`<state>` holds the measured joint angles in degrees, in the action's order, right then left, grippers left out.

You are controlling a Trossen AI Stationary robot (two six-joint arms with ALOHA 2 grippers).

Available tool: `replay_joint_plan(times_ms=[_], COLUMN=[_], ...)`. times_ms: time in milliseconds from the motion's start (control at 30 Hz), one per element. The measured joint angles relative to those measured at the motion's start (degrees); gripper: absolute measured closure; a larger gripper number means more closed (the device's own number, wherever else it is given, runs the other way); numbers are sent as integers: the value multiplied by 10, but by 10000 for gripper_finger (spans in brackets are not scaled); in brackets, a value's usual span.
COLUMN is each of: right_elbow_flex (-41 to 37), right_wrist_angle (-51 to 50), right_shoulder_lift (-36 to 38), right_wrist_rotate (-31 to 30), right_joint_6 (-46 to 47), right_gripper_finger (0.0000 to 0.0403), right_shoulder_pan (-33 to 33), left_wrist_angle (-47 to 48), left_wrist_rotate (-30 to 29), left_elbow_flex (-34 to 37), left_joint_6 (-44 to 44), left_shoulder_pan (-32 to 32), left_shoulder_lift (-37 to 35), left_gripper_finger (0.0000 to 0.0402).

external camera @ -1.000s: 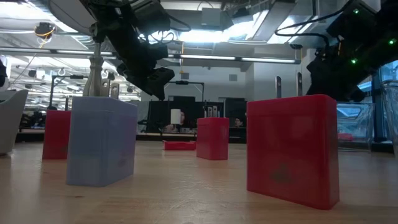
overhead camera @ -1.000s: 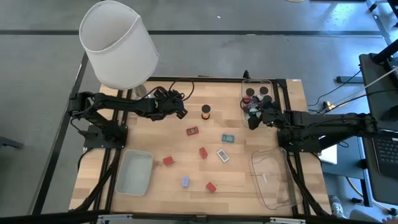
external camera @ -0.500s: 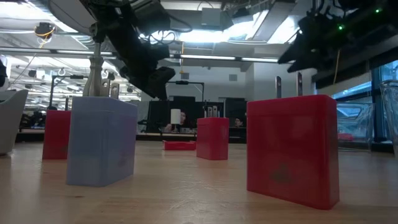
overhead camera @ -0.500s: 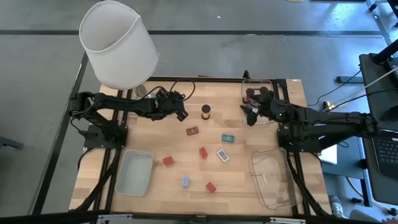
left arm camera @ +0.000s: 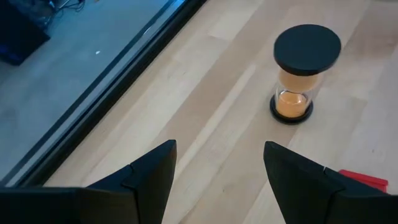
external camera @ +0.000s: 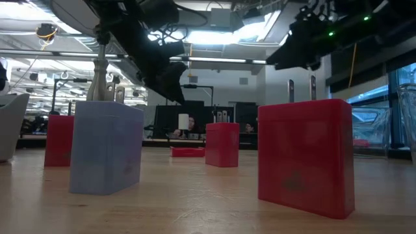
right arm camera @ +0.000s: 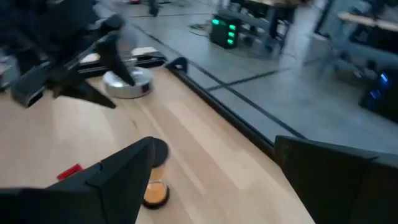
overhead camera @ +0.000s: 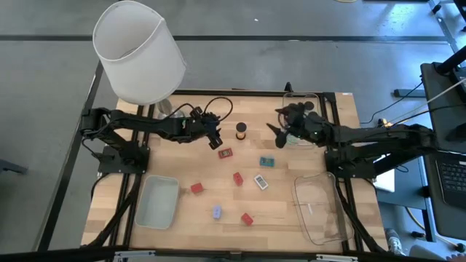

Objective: Pick & Place Office items
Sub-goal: Put the orange sand timer into the top transparent bin

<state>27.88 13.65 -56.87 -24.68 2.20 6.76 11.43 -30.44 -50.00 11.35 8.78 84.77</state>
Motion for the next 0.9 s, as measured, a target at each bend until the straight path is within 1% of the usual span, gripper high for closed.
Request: replay_joint_plan(times_ms=[133, 233, 367, 500, 567, 633, 700, 800, 900], right_elbow_flex=[0, 0, 0, 0, 0, 9, 28, 63, 107], right_wrist_angle=[86, 142, 209, 267, 290, 296, 296, 290, 254], right_shoulder_lift=[-62, -107, -162, -211, -235, -260, -286, -327, -367], right_wrist_rotate=[61, 110, 160, 183, 183, 183, 183, 203, 226], right_joint_6=[-54, -72, -67, -25, -6, 11, 20, 17, 2], right_gripper_finger=[69, 69, 65, 44, 29, 13, 6, 10, 12], right_shoulder_pan=[3, 9, 21, 37, 45, 51, 54, 53, 53], left_wrist_angle=[8, 13, 14, 24, 27, 29, 34, 42, 49], left_wrist_rotate=[0, 0, 0, -5, -11, -16, -17, -17, -25], left_elbow_flex=[0, 0, 0, 0, 0, 0, 0, 0, 0], left_joint_6=[0, -1, -1, -1, -1, -2, -2, -1, -1], left_shoulder_pan=[-8, -10, -9, -9, -9, -9, -9, -9, -9], left_shoulder_lift=[0, 0, 0, 0, 0, 0, 0, 0, 0], left_gripper_finger=[162, 162, 162, 162, 162, 162, 162, 162, 162])
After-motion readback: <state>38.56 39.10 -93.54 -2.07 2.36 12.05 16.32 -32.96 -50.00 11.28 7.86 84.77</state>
